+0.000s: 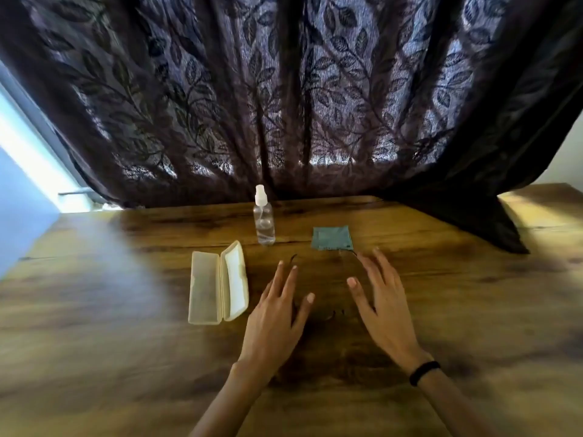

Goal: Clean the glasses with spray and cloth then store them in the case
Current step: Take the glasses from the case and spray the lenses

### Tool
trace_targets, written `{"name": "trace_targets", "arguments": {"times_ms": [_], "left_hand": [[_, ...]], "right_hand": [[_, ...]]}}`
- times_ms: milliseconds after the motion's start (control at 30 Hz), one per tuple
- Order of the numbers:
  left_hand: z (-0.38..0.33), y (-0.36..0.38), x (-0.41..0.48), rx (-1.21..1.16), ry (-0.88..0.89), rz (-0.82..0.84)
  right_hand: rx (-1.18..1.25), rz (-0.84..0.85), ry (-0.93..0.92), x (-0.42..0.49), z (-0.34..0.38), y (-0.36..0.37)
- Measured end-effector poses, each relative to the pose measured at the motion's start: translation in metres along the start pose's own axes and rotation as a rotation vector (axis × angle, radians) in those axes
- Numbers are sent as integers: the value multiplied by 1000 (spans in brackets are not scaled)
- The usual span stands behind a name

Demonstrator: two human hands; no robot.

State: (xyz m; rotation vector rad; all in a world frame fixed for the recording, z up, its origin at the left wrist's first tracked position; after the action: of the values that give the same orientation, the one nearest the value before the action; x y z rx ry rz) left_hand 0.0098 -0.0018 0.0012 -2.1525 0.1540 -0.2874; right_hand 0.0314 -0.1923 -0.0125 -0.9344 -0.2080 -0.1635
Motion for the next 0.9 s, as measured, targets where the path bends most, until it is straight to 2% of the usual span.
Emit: {"name": "trace_targets", "arguments": {"times_ms": [200, 333, 467, 633, 900], "left_hand": [[2, 7, 0, -68, -101, -180], [4, 4, 7, -106, -127, -194], [7, 2, 10, -118, -129, -179], [7, 1, 16, -115, -141, -159], [4, -9, 29, 50, -111, -143]], "right_hand": [[272, -72, 172, -3, -10, 3], [470, -115, 280, 3, -15, -1], [609, -84, 372, 10, -17, -6], [638, -38, 370, 11, -19, -9], [660, -35, 335, 20, -13, -11]]}}
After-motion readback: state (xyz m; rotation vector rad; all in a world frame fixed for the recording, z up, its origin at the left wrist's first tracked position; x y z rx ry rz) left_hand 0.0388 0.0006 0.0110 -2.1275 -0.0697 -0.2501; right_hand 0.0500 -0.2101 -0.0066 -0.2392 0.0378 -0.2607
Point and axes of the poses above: each hand's wrist, its own x-axis towards the middle knuckle, its own y-axis out of the palm, z = x × y, the point moved 1 cm from there along x, towards the middle knuckle, and after that the axes turned 3 degrees about y, right-handed, at the moved point
